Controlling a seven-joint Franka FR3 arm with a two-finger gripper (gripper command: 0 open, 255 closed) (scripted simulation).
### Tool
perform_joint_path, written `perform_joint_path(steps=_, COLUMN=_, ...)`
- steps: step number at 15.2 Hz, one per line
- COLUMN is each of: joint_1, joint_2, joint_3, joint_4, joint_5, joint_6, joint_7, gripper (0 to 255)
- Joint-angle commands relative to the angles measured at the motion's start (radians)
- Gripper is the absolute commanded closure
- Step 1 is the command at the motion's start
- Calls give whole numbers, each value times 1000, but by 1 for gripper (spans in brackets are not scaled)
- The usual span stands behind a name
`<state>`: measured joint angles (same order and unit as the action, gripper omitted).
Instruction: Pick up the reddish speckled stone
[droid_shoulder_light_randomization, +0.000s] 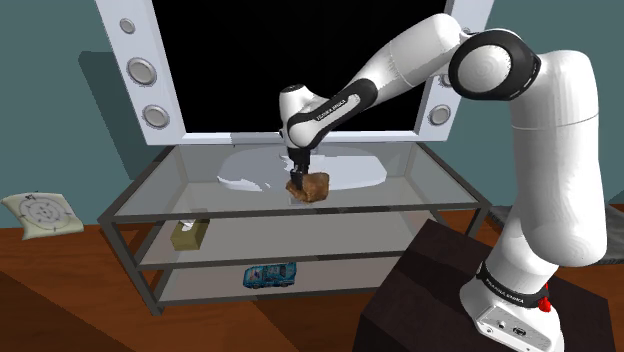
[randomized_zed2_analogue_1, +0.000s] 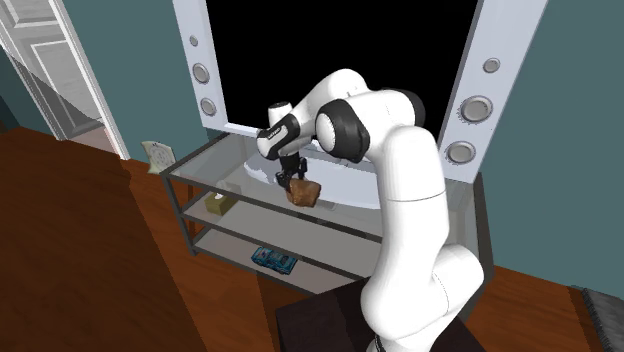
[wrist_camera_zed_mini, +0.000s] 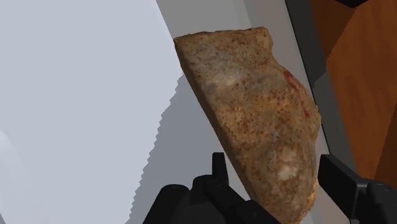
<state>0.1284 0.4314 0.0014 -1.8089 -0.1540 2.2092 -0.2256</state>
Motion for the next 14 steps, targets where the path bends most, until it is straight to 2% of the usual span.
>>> perform_joint_path(steps=1, joint_1=0, joint_2=-14, joint_3=1, joint_4=6, joint_5=2, joint_6=-20, joint_7=-3, gripper=255)
perform_joint_path(steps=14, joint_1=0, joint_2=-83, joint_3=4, joint_4=62, joint_5=12, joint_6=-143, joint_7=-21, gripper=255)
